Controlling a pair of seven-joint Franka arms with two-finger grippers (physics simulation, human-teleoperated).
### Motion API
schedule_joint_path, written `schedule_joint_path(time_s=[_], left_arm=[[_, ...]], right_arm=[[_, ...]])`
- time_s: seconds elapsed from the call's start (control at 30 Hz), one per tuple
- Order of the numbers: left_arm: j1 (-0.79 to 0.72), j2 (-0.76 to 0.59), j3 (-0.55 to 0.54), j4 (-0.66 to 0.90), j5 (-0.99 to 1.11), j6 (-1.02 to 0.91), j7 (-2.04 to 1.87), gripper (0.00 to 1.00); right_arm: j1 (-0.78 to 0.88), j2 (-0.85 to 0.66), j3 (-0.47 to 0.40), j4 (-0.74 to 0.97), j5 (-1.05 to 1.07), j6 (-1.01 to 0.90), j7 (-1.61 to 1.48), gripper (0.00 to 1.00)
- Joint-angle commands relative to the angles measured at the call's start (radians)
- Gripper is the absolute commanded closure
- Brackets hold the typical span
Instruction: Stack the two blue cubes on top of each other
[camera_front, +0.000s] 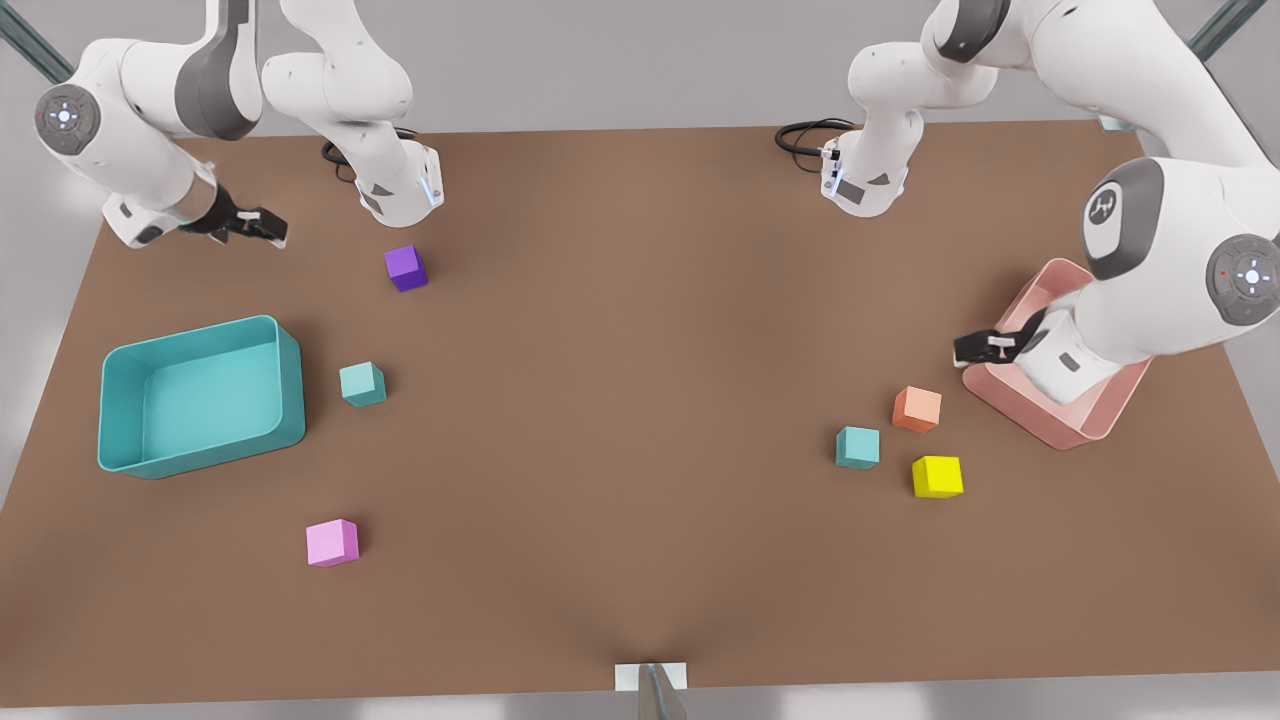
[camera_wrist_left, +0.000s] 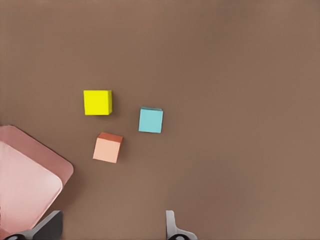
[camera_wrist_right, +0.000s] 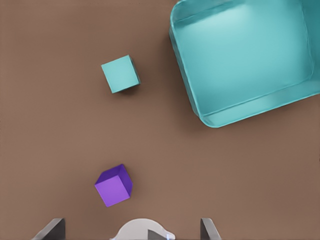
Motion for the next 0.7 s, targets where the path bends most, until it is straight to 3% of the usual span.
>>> schedule_joint_path(time_s=[0.0, 0.13, 0.17, 0.2, 0.23, 0.33, 0.67], left_arm=[[-0.002, -0.003, 0.000, -0.001, 0.028, 0.137, -0.038, 0.00], [0.007, -0.003, 0.003, -0.005, 0.026, 0.128, -0.012, 0.00], [0.009, 0.000, 0.003, -0.012, 0.026, 0.128, -0.015, 0.00], [0.025, 0.022, 0.003, -0.013, 0.016, 0.128, -0.024, 0.00], [0.033, 0.057, 0.003, -0.018, 0.019, 0.126, -0.027, 0.00], [0.033, 0.072, 0.005, -0.012, 0.023, 0.125, -0.024, 0.00], [0.064, 0.077, 0.005, -0.013, 0.019, 0.135, -0.012, 0.00]], right_arm=[[0.000, -0.001, 0.001, 0.000, -0.001, 0.205, 0.002, 0.00], [0.038, 0.021, 0.020, 0.005, -0.001, 0.182, -0.009, 0.00], [0.040, 0.071, 0.021, 0.050, -0.001, 0.138, -0.106, 0.00], [0.052, 0.203, 0.075, 0.244, 0.000, -0.005, -0.121, 0.00], [0.052, 0.281, 0.101, 0.319, 0.002, -0.012, -0.118, 0.00], [0.044, 0.370, 0.103, 0.299, 0.020, 0.159, -0.119, 0.00], [0.023, 0.409, 0.176, -0.006, 0.028, 0.510, -0.021, 0.00]])
